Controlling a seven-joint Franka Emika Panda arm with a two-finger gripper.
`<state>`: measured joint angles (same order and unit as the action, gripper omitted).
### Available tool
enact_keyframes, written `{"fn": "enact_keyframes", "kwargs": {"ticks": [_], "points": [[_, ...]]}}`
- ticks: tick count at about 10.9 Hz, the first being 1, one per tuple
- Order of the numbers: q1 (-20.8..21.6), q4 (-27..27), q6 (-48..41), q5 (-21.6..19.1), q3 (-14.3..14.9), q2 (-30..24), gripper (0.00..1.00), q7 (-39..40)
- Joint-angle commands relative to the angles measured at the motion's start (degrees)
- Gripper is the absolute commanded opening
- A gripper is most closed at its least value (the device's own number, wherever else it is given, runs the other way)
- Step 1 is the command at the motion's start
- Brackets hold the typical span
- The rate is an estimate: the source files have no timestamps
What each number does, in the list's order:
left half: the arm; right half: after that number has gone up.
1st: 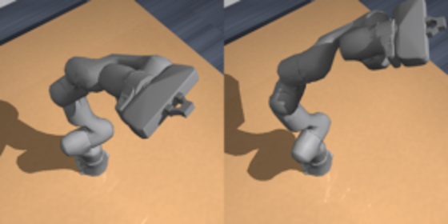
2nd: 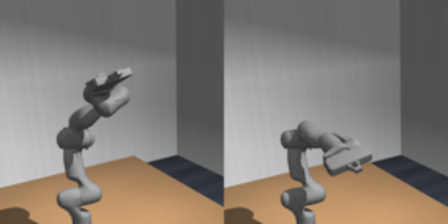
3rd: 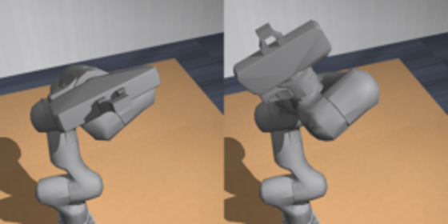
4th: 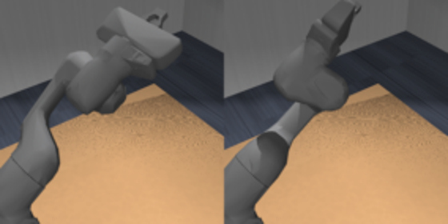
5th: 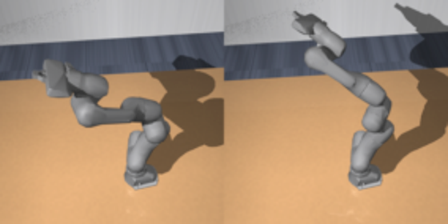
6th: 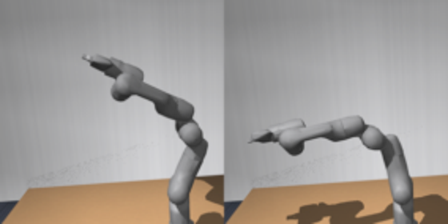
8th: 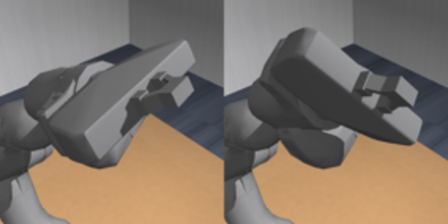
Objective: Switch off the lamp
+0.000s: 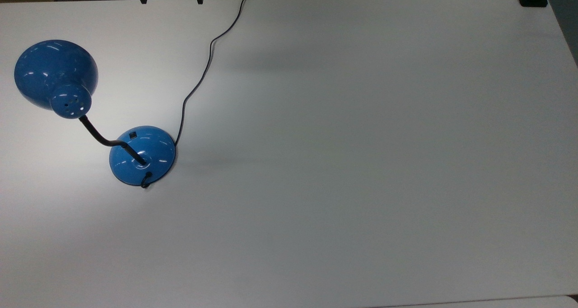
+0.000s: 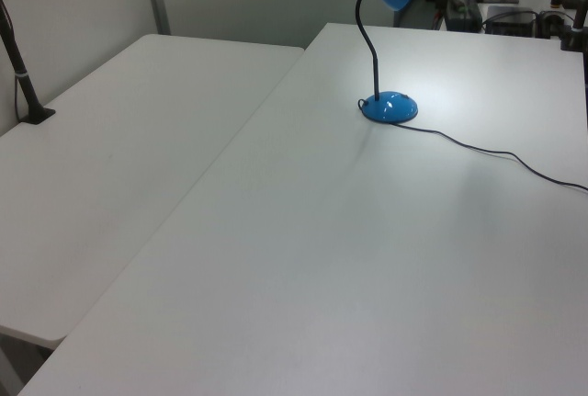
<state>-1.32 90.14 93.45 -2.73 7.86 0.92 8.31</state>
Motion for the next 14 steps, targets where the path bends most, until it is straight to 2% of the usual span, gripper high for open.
{"fn": "enact_keyframes", "kwargs": {"ticks": [1,6,9,12,14], "points": [[0.7,-0.1,0.7,1.4,-0.1,-0.1,1.0,-1.2],[0.7,-0.1,0.7,1.4,-0.1,0.0,1.0,-1.2],[0.2,0.1,0.3,1.4,0.1,-0.4,1.0,1.5],[-1.6,2.6,-2.1,1.6,0.7,-1.5,1.0,22.1],[-3.6,3.9,-2.4,3.9,0.7,-1.2,1.0,28.8]]}}
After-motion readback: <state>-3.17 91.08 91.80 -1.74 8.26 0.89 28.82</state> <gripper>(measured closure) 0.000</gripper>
